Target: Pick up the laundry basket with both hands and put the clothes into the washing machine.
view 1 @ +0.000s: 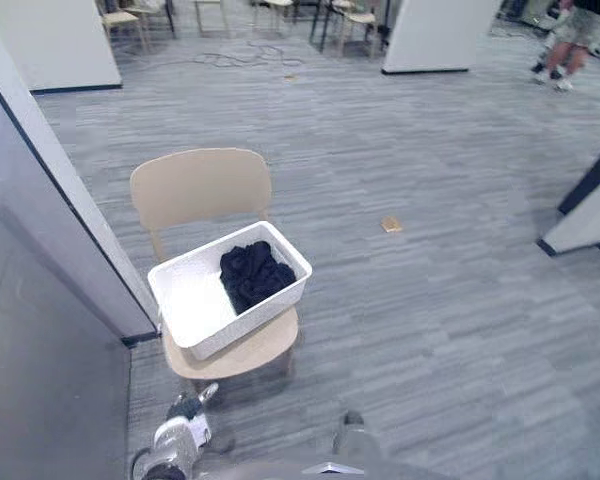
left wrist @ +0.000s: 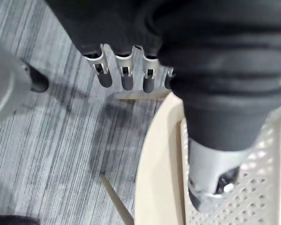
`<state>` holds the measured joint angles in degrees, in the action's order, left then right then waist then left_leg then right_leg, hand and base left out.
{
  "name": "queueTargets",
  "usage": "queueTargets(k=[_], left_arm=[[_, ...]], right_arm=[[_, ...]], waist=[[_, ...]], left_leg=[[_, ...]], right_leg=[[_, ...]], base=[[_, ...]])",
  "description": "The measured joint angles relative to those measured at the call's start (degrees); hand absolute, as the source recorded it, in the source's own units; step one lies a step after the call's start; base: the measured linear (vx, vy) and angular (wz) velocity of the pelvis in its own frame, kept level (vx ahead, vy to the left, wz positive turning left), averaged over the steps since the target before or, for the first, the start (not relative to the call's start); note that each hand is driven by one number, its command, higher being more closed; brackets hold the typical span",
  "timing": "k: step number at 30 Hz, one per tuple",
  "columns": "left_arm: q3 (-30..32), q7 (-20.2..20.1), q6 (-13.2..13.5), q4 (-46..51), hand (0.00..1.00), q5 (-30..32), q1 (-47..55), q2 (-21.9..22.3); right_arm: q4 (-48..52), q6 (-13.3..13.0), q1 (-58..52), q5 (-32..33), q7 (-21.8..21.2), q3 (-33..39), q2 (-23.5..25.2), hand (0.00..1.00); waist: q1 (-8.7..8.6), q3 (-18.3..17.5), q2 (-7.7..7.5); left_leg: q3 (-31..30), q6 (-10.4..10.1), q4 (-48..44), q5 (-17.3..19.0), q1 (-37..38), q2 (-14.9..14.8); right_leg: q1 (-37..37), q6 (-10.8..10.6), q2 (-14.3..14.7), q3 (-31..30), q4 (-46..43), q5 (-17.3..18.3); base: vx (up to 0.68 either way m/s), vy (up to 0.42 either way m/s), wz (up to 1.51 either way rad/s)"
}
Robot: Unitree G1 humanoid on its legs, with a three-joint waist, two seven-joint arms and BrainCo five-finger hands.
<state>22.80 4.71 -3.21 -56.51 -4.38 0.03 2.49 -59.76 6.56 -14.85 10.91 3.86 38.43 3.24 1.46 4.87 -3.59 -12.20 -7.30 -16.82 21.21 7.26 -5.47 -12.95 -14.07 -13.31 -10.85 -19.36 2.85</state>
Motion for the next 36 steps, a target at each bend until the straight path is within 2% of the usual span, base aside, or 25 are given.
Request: queueTargets(k=[1, 3, 4, 5, 6, 8, 10, 11, 13, 15, 16, 19, 21, 22, 24, 27, 30, 32, 33, 36], left_arm=[[0.34, -0.09, -0.18, -0.45, 0.0, -0.01, 0.28, 0.79], [1.88, -0.23, -0.05, -0.5, 0.0, -0.03, 1.53, 2.56], [2.45, -0.14, -0.12, -0.77, 0.0, -0.12, 1.95, 2.6], [3.15, -0.13, -0.1, -0.65, 0.0, -0.37, 1.95, 2.59], [4.61, -0.05, -0.08, -0.29, 0.0, -1.24, 1.82, 2.42], [4.01, 0.08, -0.04, -0.35, 0.0, -1.97, 1.88, 1.45], [1.75, 0.88, -0.08, -0.67, 0.0, -2.22, 2.82, 0.11], [1.26, 1.32, -0.08, -0.85, 0.0, -2.23, 3.1, -0.55], [0.61, 2.2, -0.14, -1.11, 0.0, -2.23, 3.58, -0.82], [-1.54, 3.48, -0.21, -2.32, 0.0, -1.68, 4.04, -1.51], [-1.81, 3.74, -0.2, -2.58, 0.0, -1.54, 3.89, -1.79], [-5.75, 3.79, -0.2, -2.93, 0.0, 1.31, 3.53, -3.83], [-9.78, 3.23, -0.14, -3.09, 0.0, 5.16, 3.12, -4.59], [-10.44, 3.0, -0.06, -3.05, 0.0, 5.95, 3.0, -4.72], [-13.22, 2.01, 0.1, -2.88, 0.0, 7.44, 2.78, -5.42], [-15.76, 1.42, 0.11, -2.8, 0.0, 7.91, 2.17, -6.42], [-17.32, 1.12, 0.47, -2.71, 0.0, 7.96, 0.0, -7.05], [-17.57, 1.21, 0.75, -2.66, 0.0, 7.88, -2.01, -8.09], [-18.55, 1.54, 0.75, -2.61, 0.0, 7.73, -3.59, -9.14], [-18.56, 3.16, 1.15, -2.45, 0.0, 5.58, -4.47, -9.91]], right_arm=[[0.41, -0.14, 0.04, 0.05, 0.01, -0.02, -1.14, 0.0], [0.47, -0.48, 1.13, 0.03, 0.11, -0.12, -3.89, 0.0], [0.71, -0.78, 2.86, -0.08, 0.1, -1.42, -5.27, 0.0], [0.97, -1.02, 3.56, -0.11, 0.05, -2.64, -5.62, 0.0], [3.33, -1.41, 5.93, -0.04, 0.09, -6.05, -6.12, 0.0], [7.22, -1.65, 8.43, 0.21, 0.31, -7.72, -6.49, 0.0], [16.57, -2.61, 10.38, 0.95, 0.62, -10.81, -7.03, 0.0], [21.31, -3.2, 10.27, 1.14, 1.39, -11.63, -7.05, 0.0], [29.98, -4.19, 10.79, 1.12, 2.83, -12.52, -7.35, 0.0], [37.86, -5.46, 12.15, 0.15, 3.71, -13.7, -8.64, 0.0], [39.43, -5.68, 12.7, -0.13, 4.01, -14.06, -8.86, 0.0], [45.23, -6.61, 15.66, -4.89, 4.39, -20.58, -11.12, 0.0], [48.07, -7.51, 18.51, -9.51, 2.82, -27.72, -14.69, 0.0], [48.0, -7.78, 19.52, -10.75, 2.23, -29.46, -15.84, 0.0], [46.88, -7.94, 25.04, -13.41, 0.04, -37.48, -20.43, 0.0], [42.87, -8.43, 33.81, -15.66, -1.61, -46.8, -24.38, 0.0], [37.16, -8.8, 44.81, -17.6, -2.8, -55.73, -27.99, 0.0], [31.69, -8.89, 54.81, -18.09, -4.4, -62.85, -30.76, 0.0], [27.76, -8.88, 62.48, -19.18, -4.91, -67.24, -33.02, 0.0], [23.44, -8.92, 72.3, -20.82, -4.97, -72.24, -34.83, 0.0]], waist=[[-0.36, -0.47, 2.39], [-0.18, -1.46, 4.06], [-0.56, -1.9, 4.77], [-0.65, -1.83, 4.93], [-0.49, -1.79, 4.94], [0.34, -1.7, 4.72], [-0.1, -1.61, 4.51], [-0.5, -1.55, 3.73], [-1.78, -1.34, 3.63], [-1.96, -1.09, 3.94], [-1.88, -0.97, 4.37], [-1.85, 0.68, 3.81], [-2.01, 0.72, 3.96], [-1.91, 0.74, 3.98], [-1.27, 0.92, 4.18], [-0.83, 1.78, 4.37], [0.91, 4.38, 4.79], [1.66, 7.95, 4.77], [2.73, 11.06, 4.77], [4.58, 15.49, 4.48]], left_leg=[[-1.45, -0.25, 0.52, 0.39, 0.75, -3.43], [-0.32, -0.29, 0.51, -4.6, 0.71, -7.22], [-0.18, 1.16, -3.94, -8.24, -1.73, -9.15], [-0.06, 2.23, -7.11, -9.76, -3.82, -9.72], [2.23, 4.46, -15.38, -14.77, -9.42, -11.46], [8.19, 4.44, -20.94, -16.05, -12.78, -12.69], [22.73, 6.47, -19.47, -16.32, -13.26, -13.6], [26.32, 5.86, -15.19, -16.99, -11.57, -13.81], [29.02, 4.97, -5.01, -17.45, -8.73, -11.63], [28.91, 1.09, 6.26, -19.85, -6.21, -9.2], [28.77, 0.69, 7.69, -20.09, -5.98, -8.89], [28.05, -0.25, 10.46, -20.57, -5.07, -7.41], [28.1, -0.76, 12.13, -20.97, -4.87, -6.04], [28.15, -0.76, 12.16, -20.96, -4.92, -5.75], [28.45, -0.48, 12.72, -21.11, -5.1, -4.71], [28.42, 0.27, 13.06, -21.64, -6.44, -3.87], [26.95, 1.19, 12.76, -22.45, -10.66, -3.3], [24.99, 1.5, 11.43, -23.49, -14.06, -3.31], [23.48, 1.74, 10.26, -24.02, -17.15, -3.37], [21.76, 1.96, 8.6, -24.31, -21.27, -3.26]], right_leg=[[-0.04, 1.14, 2.28, 3.95, -4.34, 3.0], [0.14, 3.67, 4.54, 7.98, -9.36, 7.5], [2.47, 5.38, 5.24, 11.69, -9.73, 8.92], [3.64, 6.12, 5.66, 13.26, -9.42, 9.26], [6.1, 8.0, 6.61, 16.79, -8.29, 9.73], [7.55, 9.58, 6.75, 18.73, -6.85, 9.46], [9.72, 10.28, 6.36, 20.91, -4.22, 8.86], [10.28, 10.27, 5.53, 22.19, -3.56, 8.87], [10.76, 9.78, 4.84, 24.22, -1.5, 8.15], [9.1, 9.32, 4.37, 25.84, -0.53, 7.14], [8.82, 9.18, 4.28, 25.99, -0.53, 6.99], [8.99, 8.43, 3.74, 25.97, 0.61, 5.59], [9.94, 7.44, 3.0, 25.88, 3.22, 3.75], [10.19, 7.16, 2.79, 25.85, 3.95, 3.22], [10.95, 6.55, 2.29, 25.64, 6.82, 1.03], [10.66, 6.19, 1.87, 25.8, 9.29, -0.98], [8.7, 6.2, 1.59, 27.11, 11.43, -3.25], [6.95, 6.67, 1.68, 28.8, 12.18, -4.67], [5.41, 6.97, 1.73, 29.97, 12.22, -5.38], [3.25, 7.11, 1.73, 30.86, 12.44, -6.3]], base=[[0.3, -0.671, 0.93], [0.26, -0.607, 0.95], [0.25, -0.572, 1.01], [0.25, -0.598, 1.23], [0.17, -0.504, 0.86], [0.09, -0.36, 0.47], [0.05, -0.158, 0.44], [0.06, -0.111, 0.76], [0.05, -0.067, 0.76], [0.03, 0.023, 0.43], [0.0, 0.062, 0.2], [-0.06, 0.094, 0.04], [-0.06, 0.134, 0.02], [-0.03, 0.134, 0.0], [-0.04, 0.141, -0.04], [-0.05, 0.073, 0.02], [-0.08, 0.047, 0.22], [-0.09, 0.017, 0.4], [-0.12, 0.017, 0.39], [-0.1, 0.041, 0.28]])
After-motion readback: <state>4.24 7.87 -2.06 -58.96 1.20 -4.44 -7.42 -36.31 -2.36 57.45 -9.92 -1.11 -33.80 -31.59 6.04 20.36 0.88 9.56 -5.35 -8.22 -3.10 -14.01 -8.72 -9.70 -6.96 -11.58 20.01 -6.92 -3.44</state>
